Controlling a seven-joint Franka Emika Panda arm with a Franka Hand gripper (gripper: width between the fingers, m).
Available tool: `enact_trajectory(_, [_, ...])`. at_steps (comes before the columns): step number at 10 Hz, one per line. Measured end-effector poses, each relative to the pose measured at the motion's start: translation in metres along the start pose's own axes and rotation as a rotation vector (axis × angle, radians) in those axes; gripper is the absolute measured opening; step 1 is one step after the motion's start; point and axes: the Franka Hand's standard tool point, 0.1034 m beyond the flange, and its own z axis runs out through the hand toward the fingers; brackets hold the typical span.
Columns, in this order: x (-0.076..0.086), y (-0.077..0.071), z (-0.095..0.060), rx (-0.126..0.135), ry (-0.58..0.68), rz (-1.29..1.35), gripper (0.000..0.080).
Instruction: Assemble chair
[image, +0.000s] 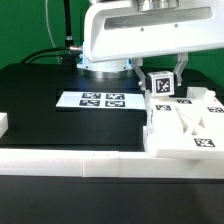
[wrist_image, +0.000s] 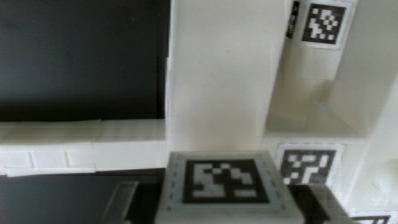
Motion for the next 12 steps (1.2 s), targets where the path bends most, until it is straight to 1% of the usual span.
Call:
enact_trajectory(1, [0.0000, -0.0003, 0.0000, 0.001, 0.000, 0.040, 0.0267])
enact_trajectory(3, [-0.0006, -0.0045, 0.0010, 0.003, 0.004, 0.271, 0.0268])
enact_trajectory(5, [0.0019, -0.0074, 0.0015, 0.005, 0.032, 0.401, 0.0268])
enact_trajectory(11, [0.0025, -0.0083, 0.0013, 0.031, 0.029, 0.829, 0.0268])
enact_trajectory(12, [0.0028, -0.0085, 0.0011, 0.043, 0.026, 0.942, 0.0268])
